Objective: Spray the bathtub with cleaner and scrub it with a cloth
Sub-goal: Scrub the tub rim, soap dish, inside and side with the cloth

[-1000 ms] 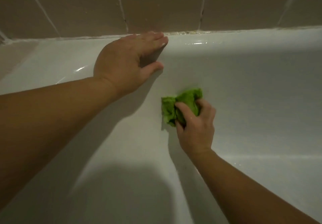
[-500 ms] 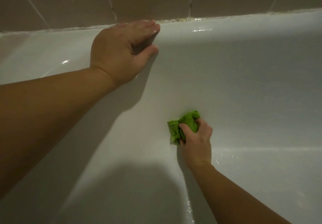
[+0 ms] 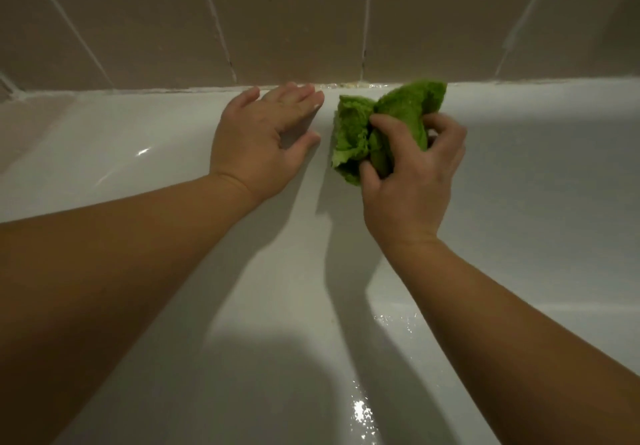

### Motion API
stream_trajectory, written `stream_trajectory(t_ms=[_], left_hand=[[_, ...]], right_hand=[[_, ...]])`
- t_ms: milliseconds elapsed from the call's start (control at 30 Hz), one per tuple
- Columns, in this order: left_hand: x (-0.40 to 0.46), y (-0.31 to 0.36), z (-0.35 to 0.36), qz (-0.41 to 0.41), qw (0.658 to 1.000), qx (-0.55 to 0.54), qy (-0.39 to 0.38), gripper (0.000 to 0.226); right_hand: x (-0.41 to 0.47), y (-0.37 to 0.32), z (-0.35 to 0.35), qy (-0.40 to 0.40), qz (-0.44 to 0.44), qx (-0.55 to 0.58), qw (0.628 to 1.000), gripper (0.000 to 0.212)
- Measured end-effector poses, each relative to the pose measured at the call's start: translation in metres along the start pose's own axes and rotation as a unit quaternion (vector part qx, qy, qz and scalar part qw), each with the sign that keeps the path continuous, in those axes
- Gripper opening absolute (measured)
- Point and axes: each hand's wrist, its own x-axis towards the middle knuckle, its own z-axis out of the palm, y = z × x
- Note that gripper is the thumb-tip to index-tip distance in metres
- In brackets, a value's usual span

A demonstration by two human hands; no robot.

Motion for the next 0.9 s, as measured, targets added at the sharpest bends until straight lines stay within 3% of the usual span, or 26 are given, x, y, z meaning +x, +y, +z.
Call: stream_trajectory(t_ms=[167,333,467,533,700,800,900], left_hand=[[0.001,0.011,0.002,-0.019,1.000,-0.006,-0.003,0.050],[0.002,0.020,0.012,-0.018,1.000,0.002,0.017,0.051],[0.005,0.025,0.017,-0.022,0.999,0.005,0.024,0.051],[0.004,0.028,0.017,-0.029,0.999,0.003,0.019,0.051],[0.005,0.041,0.016,-0.050,0.999,0.004,0.005,0.051],[0.006,0.054,0.020,-0.054,0.999,0.003,-0.001,0.050],[0.009,0.064,0.024,-0.053,0.999,-0.004,-0.002,0.049]], right_hand=[[-0.035,0.038,0.009,-0.060,-0.065,-0.063,0.994,0.052],[-0.129,0.118,0.033,-0.206,0.009,-0.101,0.973,0.051],[-0.169,0.147,0.026,-0.333,0.058,-0.125,0.933,0.049],[-0.154,0.141,0.023,-0.314,0.059,-0.112,0.941,0.048],[-0.056,0.085,-0.002,-0.139,-0.002,-0.036,0.990,0.058],[0.000,0.053,-0.022,-0.035,-0.040,-0.015,0.998,0.053],[0.014,0.045,-0.026,-0.006,-0.062,-0.030,0.998,0.050]])
